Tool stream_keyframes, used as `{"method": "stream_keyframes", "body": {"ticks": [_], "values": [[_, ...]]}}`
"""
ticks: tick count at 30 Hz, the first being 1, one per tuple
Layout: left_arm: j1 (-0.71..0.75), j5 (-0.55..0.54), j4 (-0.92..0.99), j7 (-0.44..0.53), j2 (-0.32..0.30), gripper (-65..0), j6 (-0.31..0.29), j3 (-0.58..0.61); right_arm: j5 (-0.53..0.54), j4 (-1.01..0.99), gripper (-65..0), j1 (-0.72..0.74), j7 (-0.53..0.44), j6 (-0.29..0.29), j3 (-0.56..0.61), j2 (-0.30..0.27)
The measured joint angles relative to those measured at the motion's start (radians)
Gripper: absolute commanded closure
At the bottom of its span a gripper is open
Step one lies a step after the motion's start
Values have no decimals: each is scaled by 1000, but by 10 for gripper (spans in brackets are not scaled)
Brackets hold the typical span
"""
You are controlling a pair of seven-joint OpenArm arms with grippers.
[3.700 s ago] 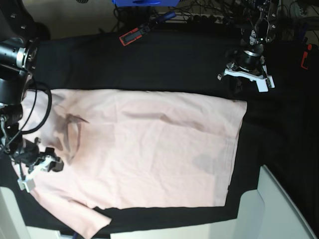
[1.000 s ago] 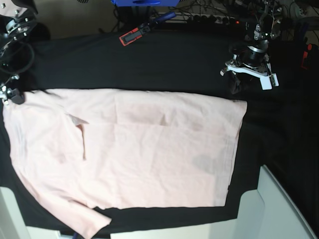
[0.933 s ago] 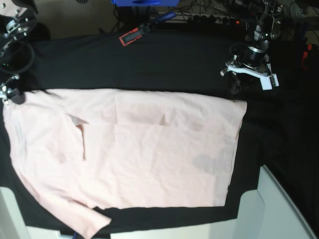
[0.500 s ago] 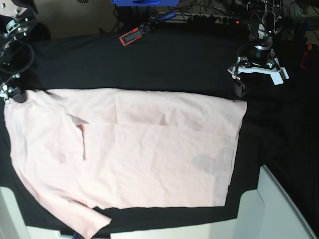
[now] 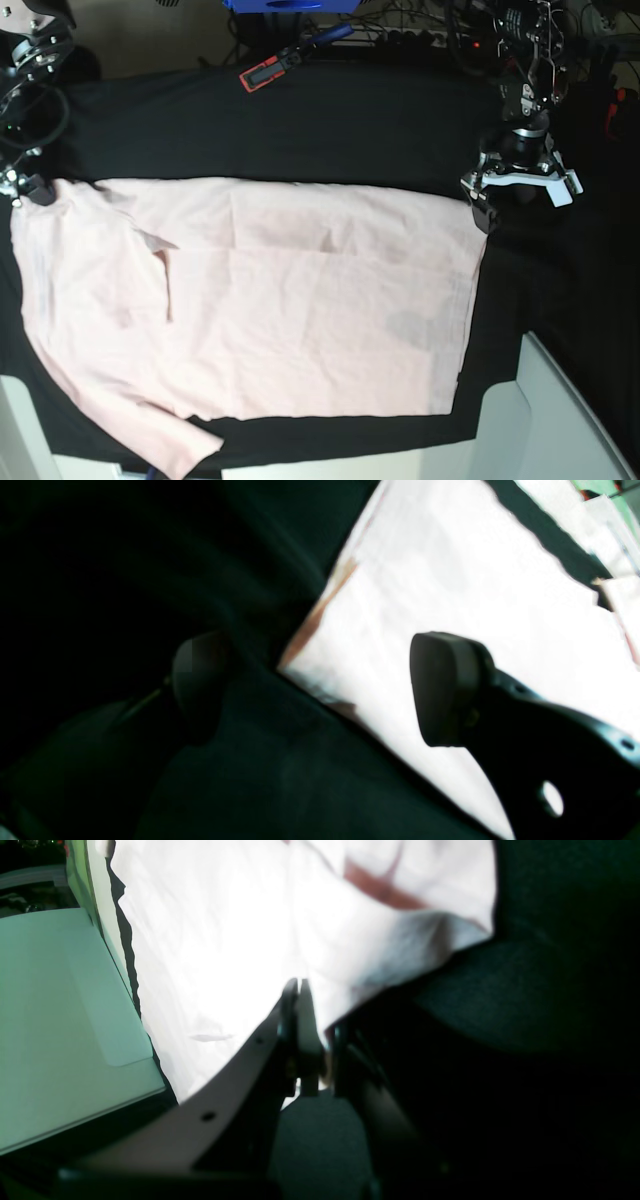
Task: Fold the T-shirt properly
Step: 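Move the left gripper down to the shirt's shoulder edge, then grasp the shoulder edge with both grippers and pull it taut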
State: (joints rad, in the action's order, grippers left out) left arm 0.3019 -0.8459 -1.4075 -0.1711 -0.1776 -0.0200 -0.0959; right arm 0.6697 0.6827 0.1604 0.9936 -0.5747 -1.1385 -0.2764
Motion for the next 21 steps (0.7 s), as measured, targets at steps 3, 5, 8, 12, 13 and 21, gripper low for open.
{"method": "stream_keyframes", "body": {"ticks": [3, 5, 8, 12, 13, 21], "values": [[-37, 0, 58, 1, -3, -549, -3, -1, 0, 0, 0, 0, 0, 0, 0, 0], [-55, -2, 90, -2, -12, -549, -4, 0, 0, 0, 0, 0, 0, 0, 0, 0], [-76, -2, 117, -2, -31, -549, -3, 7, 0, 0, 0, 0, 0, 0, 0, 0], [-125, -1, 162, 3, -30, -549, -5, 8, 0, 0, 0, 0, 1, 0, 0, 0], [-135, -4, 179, 2, -27, -549, -6, 9, 0, 0, 0, 0, 1, 0, 0, 0], [-213, 2, 264, -38, -16, -549, -6, 105, 0, 0, 0, -1, 2, 0, 0, 0]]}}
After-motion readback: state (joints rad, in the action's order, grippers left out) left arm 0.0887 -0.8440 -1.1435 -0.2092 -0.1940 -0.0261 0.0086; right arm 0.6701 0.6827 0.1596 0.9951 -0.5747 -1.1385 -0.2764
